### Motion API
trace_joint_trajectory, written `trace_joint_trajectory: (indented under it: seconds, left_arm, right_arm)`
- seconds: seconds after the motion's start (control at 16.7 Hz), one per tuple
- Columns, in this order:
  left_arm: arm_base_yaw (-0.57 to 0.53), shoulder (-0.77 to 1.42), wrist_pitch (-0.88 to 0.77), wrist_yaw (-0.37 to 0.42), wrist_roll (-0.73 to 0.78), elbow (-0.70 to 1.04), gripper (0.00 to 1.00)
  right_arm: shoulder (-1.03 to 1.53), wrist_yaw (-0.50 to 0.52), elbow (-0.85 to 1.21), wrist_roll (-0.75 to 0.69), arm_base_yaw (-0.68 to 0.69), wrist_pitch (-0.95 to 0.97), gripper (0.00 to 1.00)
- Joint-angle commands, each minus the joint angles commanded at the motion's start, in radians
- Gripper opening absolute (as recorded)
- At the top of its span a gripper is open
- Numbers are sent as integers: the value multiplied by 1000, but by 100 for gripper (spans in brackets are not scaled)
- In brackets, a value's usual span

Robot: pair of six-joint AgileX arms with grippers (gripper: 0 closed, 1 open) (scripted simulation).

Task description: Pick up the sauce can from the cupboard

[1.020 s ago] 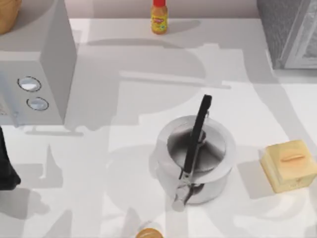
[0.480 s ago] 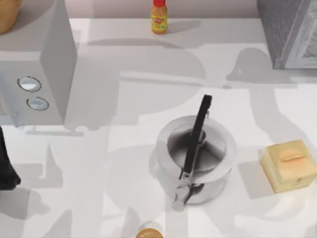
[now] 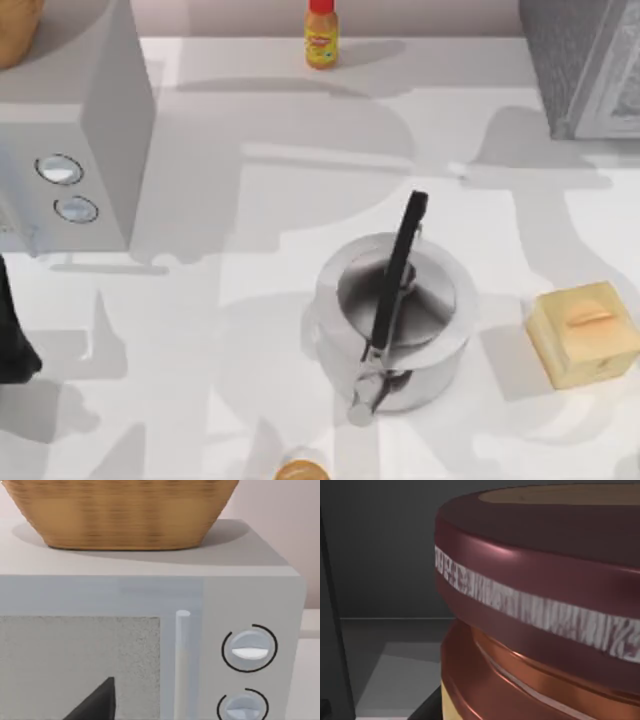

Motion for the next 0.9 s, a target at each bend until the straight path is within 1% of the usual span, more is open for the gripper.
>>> trace_joint_trajectory:
  seconds: [0.18,0.36,0.6,0.9]
  left_arm:
    - [0,0,0,0,0,0,100]
    - [0,0,0,0,0,0,100]
    - [0,0,0,0,0,0,100]
    - [0,0,0,0,0,0,100]
  right_arm:
    - [-109,-13,-126,-6,-5,31,0]
    - [-284,-51,-344,-13,-34,96,0]
    - [-576,-151,-767,-18,-128,236,0]
    - [-923,-344,-1367,-18,-322,463,0]
